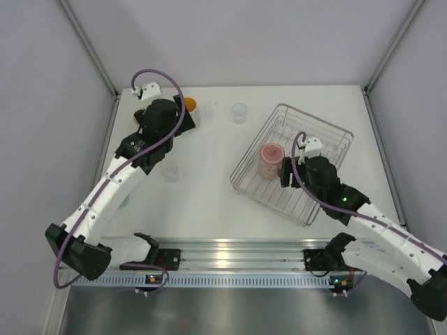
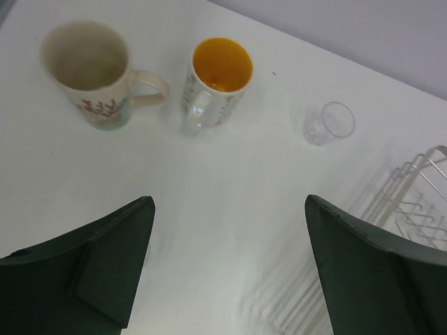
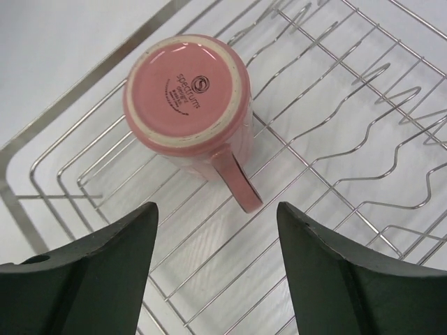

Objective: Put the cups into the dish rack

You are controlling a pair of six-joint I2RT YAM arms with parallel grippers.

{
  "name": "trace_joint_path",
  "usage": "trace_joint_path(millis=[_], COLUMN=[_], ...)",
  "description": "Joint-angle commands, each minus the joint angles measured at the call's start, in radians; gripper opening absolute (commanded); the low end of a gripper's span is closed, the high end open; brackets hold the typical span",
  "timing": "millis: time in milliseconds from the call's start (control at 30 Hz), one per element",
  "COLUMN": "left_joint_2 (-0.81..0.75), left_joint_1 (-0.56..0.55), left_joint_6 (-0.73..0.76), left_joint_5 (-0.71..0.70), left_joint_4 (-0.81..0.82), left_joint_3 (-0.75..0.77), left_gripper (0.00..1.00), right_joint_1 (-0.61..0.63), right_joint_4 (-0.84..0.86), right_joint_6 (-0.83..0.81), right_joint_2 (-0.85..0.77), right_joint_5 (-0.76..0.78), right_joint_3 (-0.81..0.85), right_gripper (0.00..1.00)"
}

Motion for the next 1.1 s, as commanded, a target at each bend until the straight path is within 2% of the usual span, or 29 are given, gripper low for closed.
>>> trace_joint_path(millis=[0, 133, 267, 333, 367, 433, 467, 500, 567, 667, 867, 1067], left_joint_2=[0.037, 0.100, 0.091, 0.039, 0.028, 0.011, 0.012, 0.012, 0.021, 0.055, 0.120, 0.135], left_joint_1=[0.071, 0.143, 0.260, 0.327, 0.417, 0.514, 0.615, 0.649, 0.726, 0.769, 0.774, 0.774], left_joint_6=[0.162, 0.213, 0.016, -0.089, -0.121, -0.193, -0.213, -0.248, -0.294, -0.349, -0.437, -0.342], left_joint_5=[-0.070, -0.089, -0.097, -0.014, 0.100, 0.210, 0.252, 0.311, 0.342, 0.295, 0.071, 0.030], left_joint_4=[-0.035, -0.057, -0.202, -0.211, -0.211, -0.211, -0.211, -0.214, -0.238, -0.315, -0.473, -0.472], left_joint_3=[0.083, 0.149, 0.166, 0.094, 0.068, 0.002, -0.017, -0.035, -0.064, -0.066, -0.063, -0.083], left_gripper=[0.95, 0.96, 0.95, 0.94, 0.94, 0.90, 0.88, 0.85, 0.82, 0.80, 0.78, 0.73], right_joint_1=[-0.014, -0.013, -0.014, -0.014, -0.014, -0.014, -0.016, -0.013, -0.014, -0.014, -0.014, -0.014], right_joint_4=[-0.018, 0.042, 0.085, 0.083, 0.082, 0.075, 0.074, 0.066, 0.063, 0.063, 0.051, 0.052], right_joint_6=[0.046, 0.093, 0.122, 0.121, 0.115, 0.106, 0.102, 0.101, 0.093, 0.099, 0.104, 0.110], right_joint_2=[-0.089, -0.172, -0.207, -0.207, -0.207, -0.210, -0.210, -0.215, -0.230, -0.255, -0.276, -0.263], right_joint_5=[-0.067, -0.162, -0.202, -0.200, -0.200, -0.196, -0.194, -0.191, -0.187, -0.177, -0.173, -0.182], right_joint_3=[0.024, -0.039, -0.076, -0.080, -0.080, -0.081, -0.080, -0.079, -0.084, -0.102, -0.113, -0.107], right_gripper=[0.70, 0.71, 0.71, 0.71, 0.71, 0.72, 0.72, 0.72, 0.72, 0.72, 0.72, 0.72])
